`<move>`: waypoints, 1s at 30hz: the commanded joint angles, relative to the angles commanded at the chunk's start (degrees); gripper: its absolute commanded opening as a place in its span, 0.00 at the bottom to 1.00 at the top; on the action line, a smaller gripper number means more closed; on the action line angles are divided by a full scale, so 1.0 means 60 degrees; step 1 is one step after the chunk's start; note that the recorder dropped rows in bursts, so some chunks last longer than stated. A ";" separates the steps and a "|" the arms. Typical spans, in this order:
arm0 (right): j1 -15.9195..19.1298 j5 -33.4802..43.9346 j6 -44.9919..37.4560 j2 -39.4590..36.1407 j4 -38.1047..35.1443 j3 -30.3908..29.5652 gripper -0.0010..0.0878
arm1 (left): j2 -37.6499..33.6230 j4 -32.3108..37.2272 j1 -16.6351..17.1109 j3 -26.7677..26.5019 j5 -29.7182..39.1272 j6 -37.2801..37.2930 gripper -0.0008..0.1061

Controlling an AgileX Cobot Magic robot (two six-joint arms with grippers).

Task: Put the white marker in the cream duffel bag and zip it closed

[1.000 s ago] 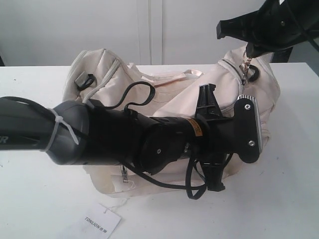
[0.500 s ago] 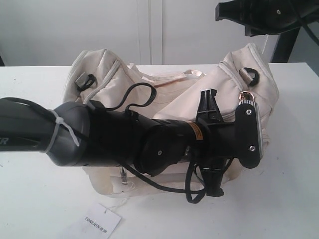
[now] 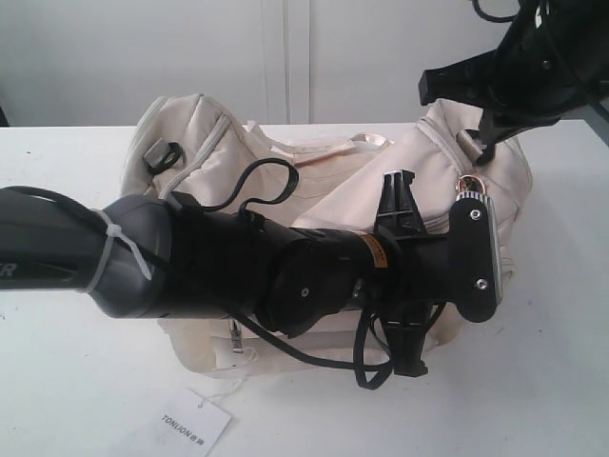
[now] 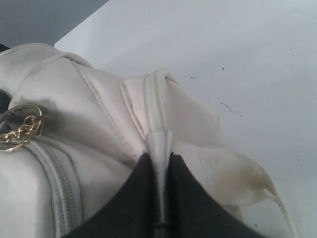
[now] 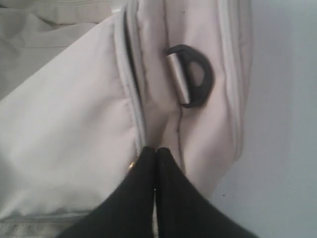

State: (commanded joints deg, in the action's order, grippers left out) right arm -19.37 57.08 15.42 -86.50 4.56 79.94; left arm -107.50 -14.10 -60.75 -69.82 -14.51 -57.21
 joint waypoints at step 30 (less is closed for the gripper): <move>0.0000 0.0051 0.0204 -0.1058 -0.0057 -0.0340 0.36 | 0.0000 0.0000 0.0000 0.0000 0.0015 0.0000 0.01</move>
State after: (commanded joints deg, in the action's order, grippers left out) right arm -19.37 57.39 16.65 -92.85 4.22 77.90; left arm -107.50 -14.10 -60.75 -69.82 -14.41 -57.21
